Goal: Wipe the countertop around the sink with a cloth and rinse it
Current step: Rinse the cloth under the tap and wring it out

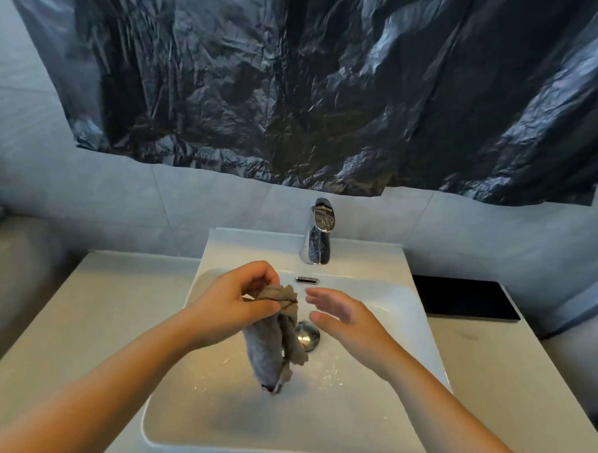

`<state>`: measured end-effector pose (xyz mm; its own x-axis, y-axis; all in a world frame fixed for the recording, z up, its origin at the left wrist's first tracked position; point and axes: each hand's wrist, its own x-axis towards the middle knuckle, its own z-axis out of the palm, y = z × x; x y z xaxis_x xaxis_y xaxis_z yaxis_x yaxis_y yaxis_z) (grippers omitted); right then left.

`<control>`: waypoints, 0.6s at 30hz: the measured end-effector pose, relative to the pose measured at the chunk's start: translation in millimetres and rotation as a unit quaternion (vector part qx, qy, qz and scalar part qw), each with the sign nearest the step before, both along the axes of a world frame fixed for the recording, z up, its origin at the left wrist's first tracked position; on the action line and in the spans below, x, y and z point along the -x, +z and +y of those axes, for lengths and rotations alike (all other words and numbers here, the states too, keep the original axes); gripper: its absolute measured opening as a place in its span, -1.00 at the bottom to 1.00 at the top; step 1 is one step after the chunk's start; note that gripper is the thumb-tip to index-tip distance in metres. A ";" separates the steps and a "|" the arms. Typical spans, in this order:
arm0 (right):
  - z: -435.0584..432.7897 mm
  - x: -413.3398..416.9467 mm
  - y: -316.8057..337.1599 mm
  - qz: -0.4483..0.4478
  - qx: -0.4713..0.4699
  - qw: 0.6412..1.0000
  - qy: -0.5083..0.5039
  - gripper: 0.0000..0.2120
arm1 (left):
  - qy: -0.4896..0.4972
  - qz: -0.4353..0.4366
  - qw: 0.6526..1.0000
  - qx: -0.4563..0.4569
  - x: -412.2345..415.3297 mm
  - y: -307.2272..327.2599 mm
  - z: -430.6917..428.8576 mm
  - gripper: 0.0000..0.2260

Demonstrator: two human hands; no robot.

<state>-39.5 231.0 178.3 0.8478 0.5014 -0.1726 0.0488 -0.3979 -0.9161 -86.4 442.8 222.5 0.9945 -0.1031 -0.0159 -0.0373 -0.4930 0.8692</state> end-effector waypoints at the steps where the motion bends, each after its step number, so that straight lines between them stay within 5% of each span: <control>1: -1.4 2.4 0.5 0.006 0.000 1.000 0.004 -0.66 | -0.011 0.005 1.000 0.007 0.4 3.3 -1.2 -0.90; 8: -10.4 13.5 3.7 -0.065 0.011 0.998 -0.021 -0.98 | -0.054 0.002 0.996 0.068 0.8 14.8 -5.7 -0.87; 13: -24.6 16.6 15.0 -0.078 0.009 0.996 -0.034 -0.87 | 0.008 -0.007 0.998 -0.068 -1.4 8.5 4.6 -0.76; 18: -34.2 13.4 26.2 -0.147 0.013 0.988 -0.038 -0.91 | -0.070 0.105 0.964 -0.232 2.1 -8.7 20.4 -0.78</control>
<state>-52.9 196.8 204.5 0.8983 0.4329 0.0754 0.2807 -0.4332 -0.8565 -88.5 463.2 213.8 0.9410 -0.1699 -0.2926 0.0208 -0.8340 0.5513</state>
